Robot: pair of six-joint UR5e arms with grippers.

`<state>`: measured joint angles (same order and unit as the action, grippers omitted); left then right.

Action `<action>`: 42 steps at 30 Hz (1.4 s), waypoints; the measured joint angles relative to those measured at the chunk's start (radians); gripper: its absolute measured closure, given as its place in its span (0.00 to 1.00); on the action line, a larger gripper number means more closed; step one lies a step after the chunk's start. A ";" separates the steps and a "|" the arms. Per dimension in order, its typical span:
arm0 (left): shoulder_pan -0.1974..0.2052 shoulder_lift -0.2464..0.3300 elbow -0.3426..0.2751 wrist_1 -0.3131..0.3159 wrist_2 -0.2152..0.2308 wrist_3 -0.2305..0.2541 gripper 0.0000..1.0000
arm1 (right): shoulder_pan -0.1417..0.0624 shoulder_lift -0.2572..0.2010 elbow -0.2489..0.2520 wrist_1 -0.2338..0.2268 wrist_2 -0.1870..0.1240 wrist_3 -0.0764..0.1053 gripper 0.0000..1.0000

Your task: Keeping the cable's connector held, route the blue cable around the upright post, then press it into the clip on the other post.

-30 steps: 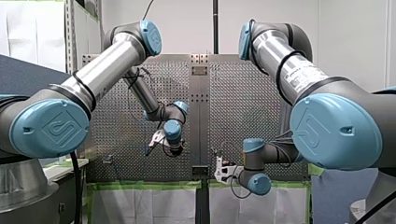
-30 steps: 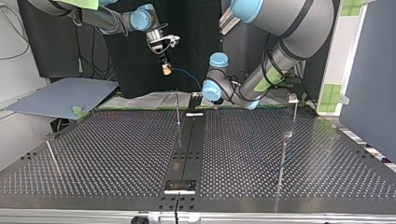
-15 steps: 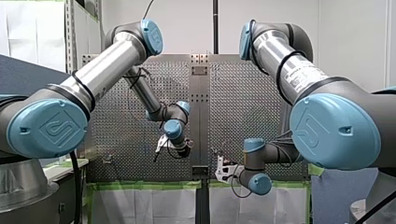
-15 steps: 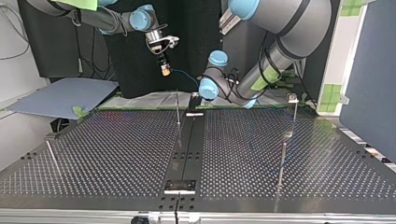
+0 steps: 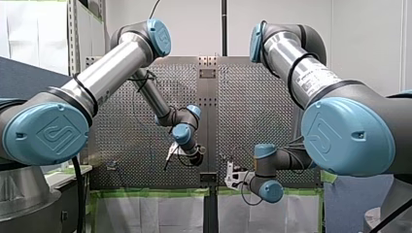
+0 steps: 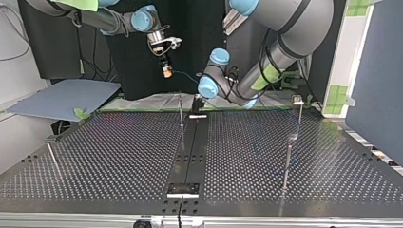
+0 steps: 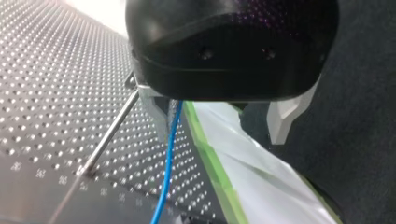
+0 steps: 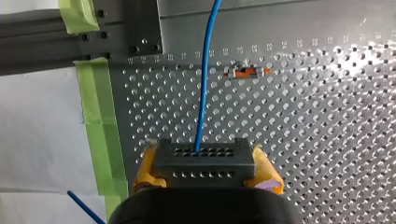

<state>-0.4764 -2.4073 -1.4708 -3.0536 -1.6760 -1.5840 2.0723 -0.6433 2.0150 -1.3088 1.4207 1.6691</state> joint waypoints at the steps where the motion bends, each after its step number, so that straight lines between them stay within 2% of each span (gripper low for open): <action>1: -0.002 0.000 0.000 -0.002 0.006 0.001 0.00 | -0.001 0.000 0.000 0.001 0.004 0.000 1.00; 8: -0.004 0.000 0.000 0.010 0.050 -0.005 0.00 | -0.010 0.000 0.000 0.006 0.023 0.000 1.00; 13: -0.006 0.000 0.000 0.032 0.098 -0.034 0.00 | -0.014 0.001 0.000 0.007 0.026 -0.002 1.00; 22: -0.015 0.000 0.000 0.037 0.177 -0.052 0.00 | -0.016 0.001 0.000 0.003 0.026 -0.004 1.00; 26: -0.019 0.000 0.000 0.034 0.184 -0.072 0.00 | -0.016 0.001 -0.003 0.003 0.026 -0.003 1.00; 33: -0.028 0.000 0.000 0.035 0.185 -0.078 0.00 | -0.016 0.001 -0.006 0.007 0.026 -0.005 1.00; 38: -0.033 0.000 0.000 0.032 0.185 -0.067 0.00 | -0.016 0.001 -0.006 0.010 0.025 -0.009 1.00; 42: -0.038 0.000 0.000 0.031 0.183 -0.038 0.00 | -0.016 0.001 -0.006 0.013 0.026 -0.014 1.00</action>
<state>-0.5141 -2.4070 -1.4710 -3.0231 -1.4927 -1.6225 2.0563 -0.6426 2.0091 -1.2959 1.4464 1.6555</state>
